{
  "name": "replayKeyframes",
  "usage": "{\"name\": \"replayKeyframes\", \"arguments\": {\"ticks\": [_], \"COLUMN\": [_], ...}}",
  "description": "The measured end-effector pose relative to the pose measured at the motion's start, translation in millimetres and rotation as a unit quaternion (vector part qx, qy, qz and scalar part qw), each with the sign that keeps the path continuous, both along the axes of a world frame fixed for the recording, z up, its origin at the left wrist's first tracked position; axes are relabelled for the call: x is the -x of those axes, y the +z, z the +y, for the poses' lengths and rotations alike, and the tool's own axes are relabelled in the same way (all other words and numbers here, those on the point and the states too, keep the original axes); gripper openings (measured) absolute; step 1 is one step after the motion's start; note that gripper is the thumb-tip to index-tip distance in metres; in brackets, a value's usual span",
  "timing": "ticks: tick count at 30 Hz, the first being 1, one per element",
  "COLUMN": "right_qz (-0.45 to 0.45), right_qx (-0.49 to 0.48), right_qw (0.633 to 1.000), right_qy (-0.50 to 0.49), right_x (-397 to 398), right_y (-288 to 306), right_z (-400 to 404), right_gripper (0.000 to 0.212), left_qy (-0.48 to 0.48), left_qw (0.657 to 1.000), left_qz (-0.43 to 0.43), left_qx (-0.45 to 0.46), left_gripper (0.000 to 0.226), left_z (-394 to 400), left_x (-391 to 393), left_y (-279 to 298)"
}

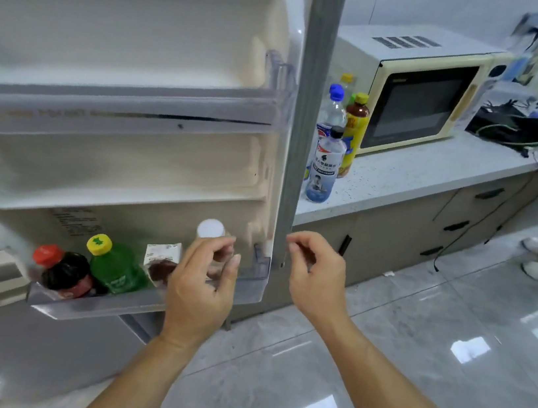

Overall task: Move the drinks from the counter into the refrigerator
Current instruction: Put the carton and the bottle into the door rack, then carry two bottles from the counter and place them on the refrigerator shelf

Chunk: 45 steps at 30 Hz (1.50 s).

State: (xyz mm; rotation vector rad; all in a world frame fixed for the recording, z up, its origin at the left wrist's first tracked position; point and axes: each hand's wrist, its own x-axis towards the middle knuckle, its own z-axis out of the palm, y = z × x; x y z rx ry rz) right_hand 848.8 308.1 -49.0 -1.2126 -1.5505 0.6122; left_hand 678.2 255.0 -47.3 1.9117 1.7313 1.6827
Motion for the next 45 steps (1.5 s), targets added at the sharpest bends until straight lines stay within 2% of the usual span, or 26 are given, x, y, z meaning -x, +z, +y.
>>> {"name": "replayKeyframes", "arguments": {"ticks": [4, 8, 11, 17, 21, 24, 27, 33, 35, 37, 39, 41, 42, 45], "right_qz": [0.033, 0.045, 0.064, 0.030, 0.014, 0.010, 0.004, -0.026, -0.041, -0.062, -0.062, -0.030, -0.016, 0.001], "right_qx": [0.048, 0.081, 0.114, 0.141, 0.161, 0.164, 0.171, 0.178, 0.178, 0.175, 0.170, 0.186, 0.200, 0.214], "right_qw": [0.998, 0.996, 0.991, 0.989, 0.987, 0.986, 0.984, 0.980, 0.979, 0.979, 0.980, 0.978, 0.975, 0.971], "right_qy": [-0.013, -0.018, -0.032, -0.020, 0.005, 0.025, 0.055, 0.084, 0.086, 0.086, 0.088, 0.093, 0.094, 0.110], "right_x": [-47, -110, -161, -234, -245, -238, -226, -209, -206, -204, -199, -190, -184, -167], "right_y": [-9, -14, -18, -23, -28, -31, -33, -32, -29, -27, -26, -27, -29, -37], "right_z": [-1, -2, -1, 14, 33, 51, 74, 140, 166, 194, 218, 238, 246, 268], "right_gripper": [0.028, 0.022, 0.018, 0.016, 0.019, 0.019, 0.018, 0.018, 0.020, 0.030, 0.027, 0.011, 0.014, 0.049], "left_qy": [-0.016, -0.037, -0.032, 0.020, 0.046, 0.048, 0.073, 0.118, 0.120, 0.145, 0.178, 0.209, 0.226, 0.282], "left_qw": [0.999, 0.991, 0.987, 0.976, 0.965, 0.967, 0.961, 0.910, 0.884, 0.868, 0.857, 0.845, 0.840, 0.844], "left_qz": [-0.036, -0.106, -0.120, -0.147, -0.168, -0.163, -0.181, -0.308, -0.372, -0.399, -0.416, -0.436, -0.439, -0.409], "left_qx": [0.028, 0.068, 0.107, 0.159, 0.194, 0.189, 0.199, 0.250, 0.256, 0.257, 0.247, 0.227, 0.223, 0.203], "left_gripper": [0.021, 0.027, 0.032, 0.035, 0.029, 0.017, 0.017, 0.035, 0.026, 0.014, 0.030, 0.048, 0.057, 0.076], "left_z": [6, 14, 22, 37, 44, 55, 75, 148, 175, 201, 222, 241, 249, 270], "left_x": [-46, -112, -157, -218, -237, -242, -236, -224, -223, -217, -207, -195, -189, -173], "left_y": [-2, -10, -21, -30, -29, -26, -26, -38, -42, -47, -47, -46, -45, -41]}}
